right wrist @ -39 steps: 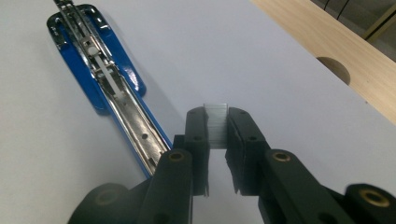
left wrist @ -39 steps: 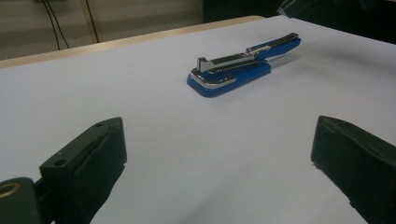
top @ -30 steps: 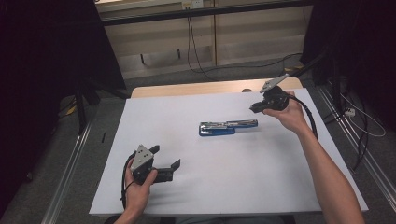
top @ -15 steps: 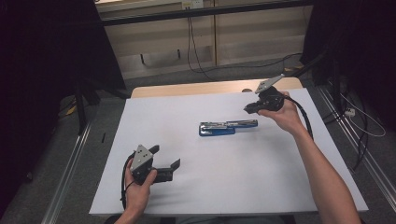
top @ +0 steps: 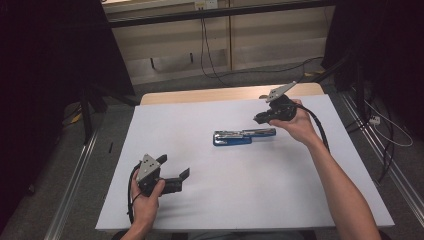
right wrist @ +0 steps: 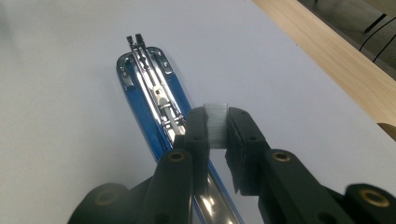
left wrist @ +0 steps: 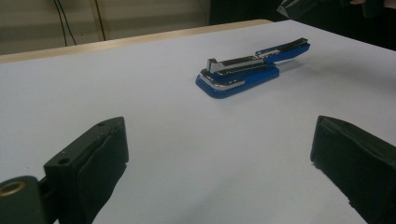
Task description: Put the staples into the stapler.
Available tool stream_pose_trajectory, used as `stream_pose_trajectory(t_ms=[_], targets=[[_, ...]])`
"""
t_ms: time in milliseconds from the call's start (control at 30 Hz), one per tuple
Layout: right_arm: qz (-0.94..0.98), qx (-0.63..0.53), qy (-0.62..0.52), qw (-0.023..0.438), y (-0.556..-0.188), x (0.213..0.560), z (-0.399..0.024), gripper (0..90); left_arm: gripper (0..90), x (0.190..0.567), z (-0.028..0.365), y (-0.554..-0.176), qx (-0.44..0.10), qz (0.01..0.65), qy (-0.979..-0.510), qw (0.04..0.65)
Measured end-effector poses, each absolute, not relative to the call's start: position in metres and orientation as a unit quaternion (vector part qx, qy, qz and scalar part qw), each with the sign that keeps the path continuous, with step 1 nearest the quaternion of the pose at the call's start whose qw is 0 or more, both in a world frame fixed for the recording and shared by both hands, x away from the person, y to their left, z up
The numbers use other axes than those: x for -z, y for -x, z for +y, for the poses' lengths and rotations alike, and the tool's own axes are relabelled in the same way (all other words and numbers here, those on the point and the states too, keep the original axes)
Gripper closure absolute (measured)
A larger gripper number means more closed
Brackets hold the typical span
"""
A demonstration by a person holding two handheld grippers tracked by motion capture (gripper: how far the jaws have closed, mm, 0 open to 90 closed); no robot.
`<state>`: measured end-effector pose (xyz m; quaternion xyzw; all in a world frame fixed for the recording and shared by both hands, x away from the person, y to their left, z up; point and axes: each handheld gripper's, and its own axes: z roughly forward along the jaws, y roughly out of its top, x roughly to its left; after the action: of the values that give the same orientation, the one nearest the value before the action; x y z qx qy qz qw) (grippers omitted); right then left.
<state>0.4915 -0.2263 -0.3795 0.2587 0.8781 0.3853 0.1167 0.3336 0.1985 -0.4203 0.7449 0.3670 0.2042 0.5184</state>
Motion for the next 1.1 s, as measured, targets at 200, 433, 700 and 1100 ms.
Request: stream_pose_trajectory(t_ms=[200, 433, 700, 1100], targets=[[0.878, -0.391, -0.253, 0.113, -0.493, 0.378, -0.22, 79.3, 3.2, 0.419, 0.2, -0.333, -0.213, 0.37, -0.739, 0.521], [0.883, -0.39, -0.238, 0.109, -0.496, 0.376, -0.206, 79.2, 3.2, 0.419, 0.2, -0.332, -0.213, 0.371, -0.74, 0.519], [0.884, -0.394, -0.229, 0.1, -0.499, 0.379, -0.191, 79.3, 3.4, 0.42, 0.2, -0.333, -0.207, 0.368, -0.748, 0.513], [0.879, -0.408, -0.228, 0.099, -0.502, 0.376, -0.178, 79.2, 3.6, 0.421, 0.201, -0.334, -0.205, 0.368, -0.748, 0.512]])
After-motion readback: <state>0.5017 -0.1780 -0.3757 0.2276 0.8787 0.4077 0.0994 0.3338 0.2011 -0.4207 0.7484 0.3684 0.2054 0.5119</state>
